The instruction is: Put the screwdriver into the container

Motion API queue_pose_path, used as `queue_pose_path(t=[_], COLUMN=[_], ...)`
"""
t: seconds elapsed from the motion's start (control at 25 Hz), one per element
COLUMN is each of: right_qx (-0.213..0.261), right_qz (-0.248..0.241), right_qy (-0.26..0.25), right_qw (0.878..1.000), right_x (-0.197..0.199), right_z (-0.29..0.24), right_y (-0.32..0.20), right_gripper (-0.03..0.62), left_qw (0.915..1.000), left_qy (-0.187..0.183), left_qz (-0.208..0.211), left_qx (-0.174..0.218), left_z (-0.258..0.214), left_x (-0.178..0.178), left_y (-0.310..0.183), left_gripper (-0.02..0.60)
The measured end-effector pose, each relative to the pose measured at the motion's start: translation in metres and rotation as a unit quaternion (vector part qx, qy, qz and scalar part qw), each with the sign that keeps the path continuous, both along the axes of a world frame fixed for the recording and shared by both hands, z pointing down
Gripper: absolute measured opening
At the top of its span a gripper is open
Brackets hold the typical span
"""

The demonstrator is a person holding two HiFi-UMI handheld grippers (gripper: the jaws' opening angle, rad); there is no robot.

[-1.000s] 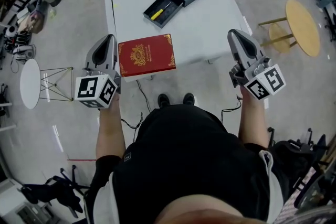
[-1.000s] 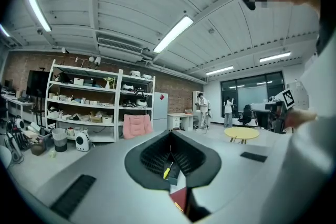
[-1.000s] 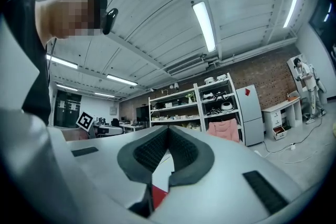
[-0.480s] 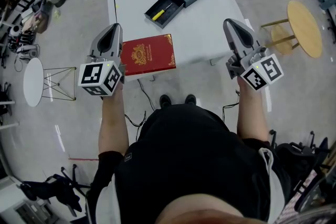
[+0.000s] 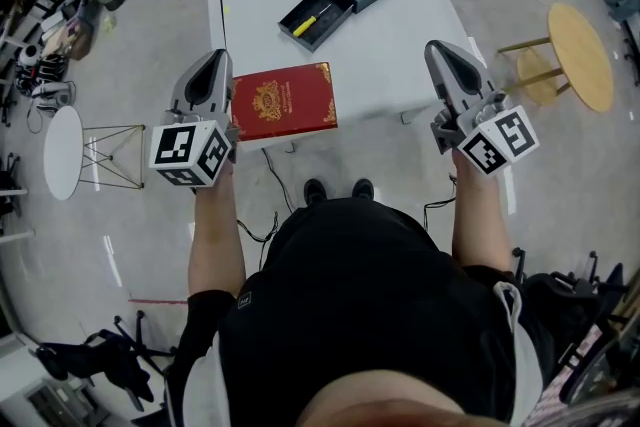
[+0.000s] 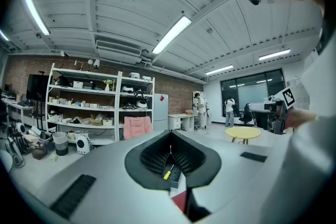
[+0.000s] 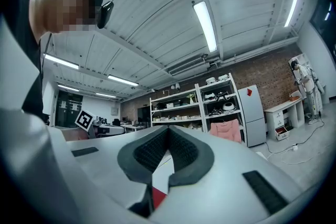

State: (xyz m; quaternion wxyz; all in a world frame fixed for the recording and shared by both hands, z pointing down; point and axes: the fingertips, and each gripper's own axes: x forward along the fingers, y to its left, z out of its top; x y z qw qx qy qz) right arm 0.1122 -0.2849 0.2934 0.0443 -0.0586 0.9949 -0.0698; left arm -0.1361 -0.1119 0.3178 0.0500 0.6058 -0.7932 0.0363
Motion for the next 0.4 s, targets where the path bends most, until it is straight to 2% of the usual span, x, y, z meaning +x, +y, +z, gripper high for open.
queue_pose_path(t=[0.4], right_qx=[0.002], right_qz=[-0.005], right_qy=[0.005], right_qw=[1.000], right_x=[-0.011], right_z=[0.004], right_y=[0.008], right_gripper=[0.029], left_qw=[1.0000], left_qy=[0.004], left_qz=[0.000], left_qx=[-0.001], left_z=[0.006], left_x=[-0.009], left_y=[0.004], left_gripper=[0.017])
